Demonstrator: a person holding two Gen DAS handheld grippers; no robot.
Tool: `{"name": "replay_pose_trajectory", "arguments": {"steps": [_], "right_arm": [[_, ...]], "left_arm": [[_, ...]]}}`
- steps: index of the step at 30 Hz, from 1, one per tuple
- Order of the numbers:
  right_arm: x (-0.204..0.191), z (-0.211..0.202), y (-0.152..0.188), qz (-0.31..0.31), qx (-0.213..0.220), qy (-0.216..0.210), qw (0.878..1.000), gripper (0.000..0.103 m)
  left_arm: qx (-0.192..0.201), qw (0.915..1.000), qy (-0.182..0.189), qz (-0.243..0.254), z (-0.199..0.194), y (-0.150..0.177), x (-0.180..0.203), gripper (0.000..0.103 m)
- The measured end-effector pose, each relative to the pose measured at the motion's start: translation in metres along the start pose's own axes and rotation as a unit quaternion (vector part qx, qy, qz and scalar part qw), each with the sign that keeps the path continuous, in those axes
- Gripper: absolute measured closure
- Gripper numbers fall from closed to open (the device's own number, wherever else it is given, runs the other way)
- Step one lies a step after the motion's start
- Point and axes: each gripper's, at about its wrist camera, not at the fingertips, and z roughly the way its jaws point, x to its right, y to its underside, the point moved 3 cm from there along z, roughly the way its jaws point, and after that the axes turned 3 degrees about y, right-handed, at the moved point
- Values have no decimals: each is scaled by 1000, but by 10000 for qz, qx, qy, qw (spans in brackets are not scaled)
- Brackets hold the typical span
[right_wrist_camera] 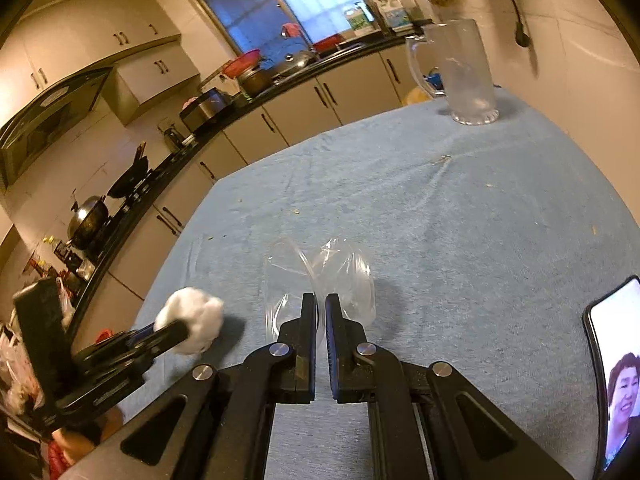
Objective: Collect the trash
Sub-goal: 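Grasp the white tissue ball with the left tool while the right tool grasps the clear cup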
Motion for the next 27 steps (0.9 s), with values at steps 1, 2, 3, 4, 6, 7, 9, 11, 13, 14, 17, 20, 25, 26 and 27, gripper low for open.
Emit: {"name": "replay_pose_trajectory", "arguments": {"steps": [1, 2, 3, 4, 6, 7, 9, 11, 13, 14, 17, 20, 25, 26, 27], "right_arm": [[-2, 0, 1, -40, 0, -42, 10000, 97], [-4, 0, 2, -94, 5, -72, 9999, 97], [-7, 0, 3, -154, 7, -83, 9998, 97], [-11, 0, 5, -176, -17, -94, 9998, 97], [-18, 0, 9, -152, -108, -167, 9997, 97], [-23, -2, 12, -170, -120, -198, 9996, 97], [-35, -6, 19, -274, -112, -216, 9993, 97], [-47, -10, 27, -313, -147, -309, 9989, 97], [-62, -13, 35, -398, -175, -407, 9982, 97], [-69, -15, 40, -448, -181, -441, 9979, 97], [-86, -18, 49, -566, -229, -522, 9968, 97], [-98, -19, 56, -642, -285, -563, 9959, 97], [-117, -18, 68, -779, -364, -553, 9948, 97], [-120, -18, 70, -794, -377, -548, 9946, 97], [-124, -16, 72, -828, -401, -541, 9943, 97]], "left_arm": [[73, 9999, -62, 37, -9, 4, -1, 80], [124, 9999, -102, 46, -16, 8, -2, 80], [174, 9998, -122, 24, -25, 13, -4, 80], [193, 9997, -125, -3, -31, 17, -6, 80], [249, 9995, -176, -84, -45, 27, -12, 80], [276, 9994, -190, -92, -51, 31, -14, 80], [315, 9991, -255, -104, -62, 40, -19, 80], [367, 9988, -307, -84, -72, 47, -24, 80], [415, 9984, -380, -81, -78, 51, -28, 80], [448, 9982, -384, -100, -83, 53, -30, 80], [459, 9981, -370, -160, -90, 61, -36, 80], [486, 9977, -442, -181, -97, 68, -43, 80], [543, 9965, -569, -267, -106, 76, -55, 80], [565, 9963, -570, -303, -109, 78, -59, 80], [581, 9962, -571, -323, -111, 78, -61, 80]]}}
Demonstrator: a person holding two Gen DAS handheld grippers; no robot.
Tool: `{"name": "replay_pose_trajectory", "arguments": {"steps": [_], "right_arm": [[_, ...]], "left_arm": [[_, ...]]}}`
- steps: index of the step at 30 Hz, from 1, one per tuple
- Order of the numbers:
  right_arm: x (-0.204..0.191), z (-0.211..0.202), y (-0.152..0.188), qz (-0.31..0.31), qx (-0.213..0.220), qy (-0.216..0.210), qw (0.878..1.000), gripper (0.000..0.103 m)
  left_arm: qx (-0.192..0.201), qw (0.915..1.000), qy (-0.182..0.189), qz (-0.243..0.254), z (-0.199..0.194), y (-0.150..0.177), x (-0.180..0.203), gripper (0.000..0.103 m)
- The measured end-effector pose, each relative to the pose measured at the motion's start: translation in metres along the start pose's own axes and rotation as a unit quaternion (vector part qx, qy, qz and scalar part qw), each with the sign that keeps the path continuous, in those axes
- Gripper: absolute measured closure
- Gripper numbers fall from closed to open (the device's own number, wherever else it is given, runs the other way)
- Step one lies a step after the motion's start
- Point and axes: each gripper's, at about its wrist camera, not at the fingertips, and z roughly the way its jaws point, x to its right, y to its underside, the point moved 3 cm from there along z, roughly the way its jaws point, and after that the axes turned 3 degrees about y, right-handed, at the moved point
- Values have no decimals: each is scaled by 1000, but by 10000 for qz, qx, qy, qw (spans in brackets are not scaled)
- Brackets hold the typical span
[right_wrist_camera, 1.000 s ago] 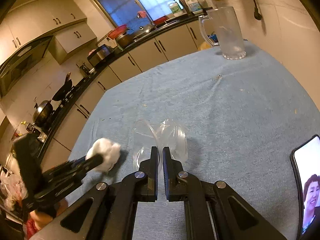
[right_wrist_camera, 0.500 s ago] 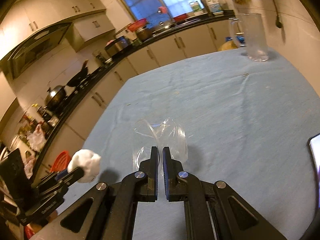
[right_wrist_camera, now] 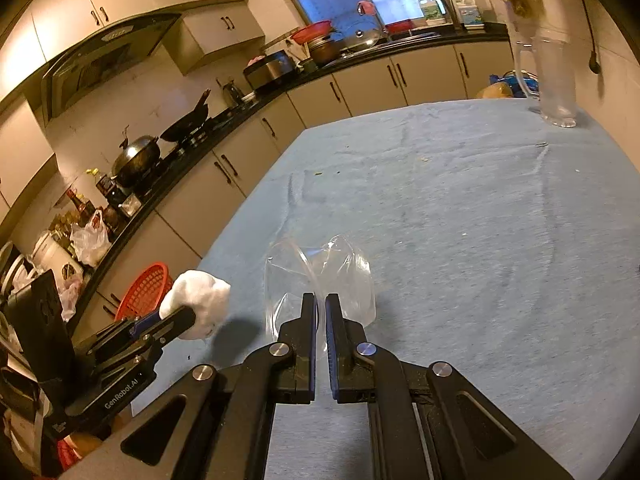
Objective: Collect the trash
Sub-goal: 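Grasp the white tissue ball with the left tool while the right tool grasps the clear cup, then carry the tissue ball and clear cup over the red basket and open both tools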
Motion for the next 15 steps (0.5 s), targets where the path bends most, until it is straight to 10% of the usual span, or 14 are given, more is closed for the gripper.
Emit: {"name": "replay_pose_trajectory", "arguments": {"steps": [15], "right_arm": [[-65, 25, -3, -498, -274, -146, 9983, 97]], "left_arm": [[394, 9978, -274, -465, -43, 6, -63, 80]]}}
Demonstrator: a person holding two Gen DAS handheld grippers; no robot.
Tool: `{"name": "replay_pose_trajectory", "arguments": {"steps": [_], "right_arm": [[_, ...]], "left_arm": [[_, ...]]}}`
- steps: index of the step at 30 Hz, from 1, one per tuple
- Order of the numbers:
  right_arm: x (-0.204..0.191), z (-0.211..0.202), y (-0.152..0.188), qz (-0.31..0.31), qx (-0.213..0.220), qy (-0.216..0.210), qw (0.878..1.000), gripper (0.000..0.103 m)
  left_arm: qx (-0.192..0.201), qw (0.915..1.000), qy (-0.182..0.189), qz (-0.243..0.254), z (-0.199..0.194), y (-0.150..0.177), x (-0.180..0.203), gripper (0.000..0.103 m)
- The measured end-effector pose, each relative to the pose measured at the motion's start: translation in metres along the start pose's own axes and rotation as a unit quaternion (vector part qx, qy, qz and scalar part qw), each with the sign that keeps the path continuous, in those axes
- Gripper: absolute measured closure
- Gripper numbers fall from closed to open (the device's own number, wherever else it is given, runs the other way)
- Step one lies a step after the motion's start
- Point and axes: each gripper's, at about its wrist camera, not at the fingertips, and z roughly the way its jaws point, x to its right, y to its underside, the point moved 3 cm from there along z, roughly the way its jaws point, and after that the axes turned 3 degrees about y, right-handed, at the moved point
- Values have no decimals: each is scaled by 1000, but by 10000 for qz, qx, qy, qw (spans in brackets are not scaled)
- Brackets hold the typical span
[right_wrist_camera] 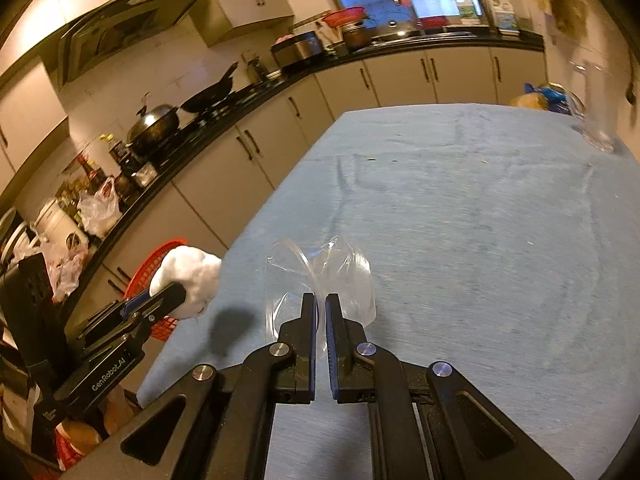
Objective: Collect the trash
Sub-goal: 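Carry the tissue ball and clear cup over the red basket and open both tools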
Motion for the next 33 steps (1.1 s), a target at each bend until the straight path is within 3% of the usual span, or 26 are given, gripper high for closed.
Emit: {"name": "replay_pose_trajectory", "arguments": {"steps": [15, 25, 33], "right_arm": [[-89, 42, -21, -543, -227, -443, 9973, 97], [-176, 93, -35, -921, -544, -975, 9895, 97], [-218, 127, -38, -1022, -741, -1173, 9850, 97]], "left_arm": [[357, 9962, -462, -640, -43, 0, -90, 79], [485, 9821, -1257, -1318, -78, 16, -197, 79], [366, 9761, -1425, -1597, -76, 27, -237, 79]]}}
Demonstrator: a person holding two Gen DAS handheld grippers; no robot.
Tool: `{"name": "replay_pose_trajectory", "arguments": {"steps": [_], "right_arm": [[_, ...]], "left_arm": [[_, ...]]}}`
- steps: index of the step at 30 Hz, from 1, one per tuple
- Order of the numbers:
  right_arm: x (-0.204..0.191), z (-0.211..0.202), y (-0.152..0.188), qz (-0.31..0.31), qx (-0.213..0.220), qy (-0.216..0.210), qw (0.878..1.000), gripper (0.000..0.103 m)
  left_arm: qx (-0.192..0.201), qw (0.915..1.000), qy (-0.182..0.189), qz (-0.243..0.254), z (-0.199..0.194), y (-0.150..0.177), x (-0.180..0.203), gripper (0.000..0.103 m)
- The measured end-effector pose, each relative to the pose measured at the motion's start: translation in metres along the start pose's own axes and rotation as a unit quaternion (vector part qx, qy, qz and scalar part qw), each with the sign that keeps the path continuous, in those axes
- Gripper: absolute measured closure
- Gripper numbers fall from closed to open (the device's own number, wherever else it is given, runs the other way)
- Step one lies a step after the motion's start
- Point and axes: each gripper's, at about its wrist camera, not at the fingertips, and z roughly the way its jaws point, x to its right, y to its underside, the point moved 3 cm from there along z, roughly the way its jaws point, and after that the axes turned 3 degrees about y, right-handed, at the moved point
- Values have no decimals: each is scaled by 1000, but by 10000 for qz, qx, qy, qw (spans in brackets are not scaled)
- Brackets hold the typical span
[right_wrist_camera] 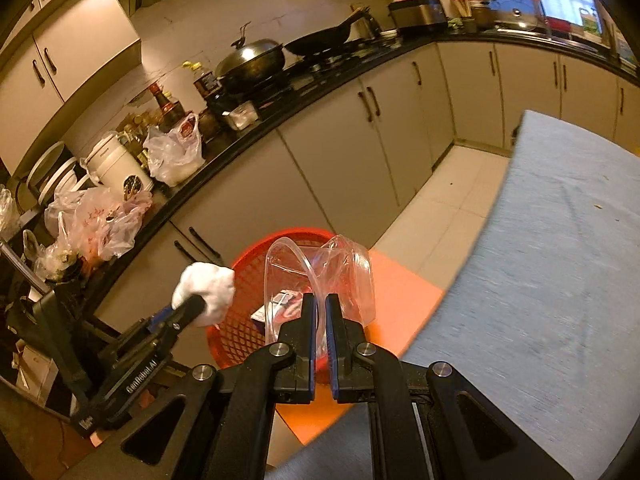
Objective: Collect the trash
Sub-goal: 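Carry the tissue ball and clear cup over the red basket and open both tools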
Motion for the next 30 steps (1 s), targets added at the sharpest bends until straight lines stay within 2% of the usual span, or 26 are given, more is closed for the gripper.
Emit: {"name": "replay_pose_trajectory", "arguments": {"steps": [14, 30], "right_arm": [[-10, 80, 4, -69, -590, 138, 9981, 97], [8, 111, 14, 120, -951, 208, 9952, 96]], "left_arm": [[-318, 9995, -68, 60, 36, 16, -5, 79], [-441, 9990, -108, 8, 57, 20, -12, 79]]}}
